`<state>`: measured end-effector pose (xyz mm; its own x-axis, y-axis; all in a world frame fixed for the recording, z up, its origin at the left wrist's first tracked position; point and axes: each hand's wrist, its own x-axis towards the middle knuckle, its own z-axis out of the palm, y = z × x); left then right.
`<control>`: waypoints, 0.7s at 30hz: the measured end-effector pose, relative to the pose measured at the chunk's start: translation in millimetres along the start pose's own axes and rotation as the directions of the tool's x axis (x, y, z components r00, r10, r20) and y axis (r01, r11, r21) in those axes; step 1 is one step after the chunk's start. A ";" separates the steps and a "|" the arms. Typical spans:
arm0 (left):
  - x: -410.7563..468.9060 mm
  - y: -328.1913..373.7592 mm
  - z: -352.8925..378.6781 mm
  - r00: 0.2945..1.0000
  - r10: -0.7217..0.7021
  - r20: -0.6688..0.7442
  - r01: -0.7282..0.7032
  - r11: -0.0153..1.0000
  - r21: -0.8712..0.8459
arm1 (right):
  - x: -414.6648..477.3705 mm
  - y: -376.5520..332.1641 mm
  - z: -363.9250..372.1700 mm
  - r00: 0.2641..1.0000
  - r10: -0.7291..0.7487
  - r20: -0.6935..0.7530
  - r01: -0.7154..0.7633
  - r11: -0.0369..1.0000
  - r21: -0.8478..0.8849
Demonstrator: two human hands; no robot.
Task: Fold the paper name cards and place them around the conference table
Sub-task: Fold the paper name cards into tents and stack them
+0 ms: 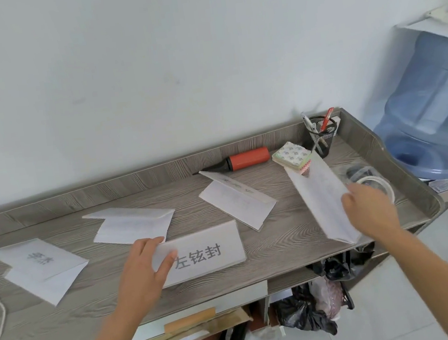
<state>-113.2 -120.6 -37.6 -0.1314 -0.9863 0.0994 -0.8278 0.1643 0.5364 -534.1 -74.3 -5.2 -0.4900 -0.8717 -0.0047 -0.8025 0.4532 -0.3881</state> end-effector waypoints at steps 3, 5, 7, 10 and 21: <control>9.3 7.0 -15.8 0.997 0.074 -0.008 -0.075 0.995 -0.060 | -7.0 -11.9 -33.1 0.998 -0.037 -0.046 0.047 0.963 0.264; 21.6 23.0 -33.2 0.992 0.124 -0.019 -0.125 0.978 -0.164 | -18.2 -41.4 -48.4 0.996 -0.048 0.075 -0.004 0.821 0.571; 37.1 42.2 -52.3 0.994 0.106 0.006 -0.097 0.935 -0.341 | -30.5 -76.4 -50.8 0.947 -0.123 0.297 -0.177 0.572 0.801; 58.0 55.0 -74.5 0.986 0.156 0.066 -0.104 0.864 -0.493 | -45.3 -124.4 -34.8 0.869 -0.239 0.434 -0.358 0.302 0.883; 64.2 0.9 -111.1 0.962 -0.003 0.272 0.247 0.431 -0.868 | -79.3 -197.7 11.5 0.767 -0.335 0.547 -0.523 0.167 0.836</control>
<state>-61.8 -182.5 62.4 -0.2722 -0.9529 -0.1339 0.0842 -0.1622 0.9832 -332.7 -96.9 61.3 0.0794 -0.9226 -0.3776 0.4066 0.3758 -0.8328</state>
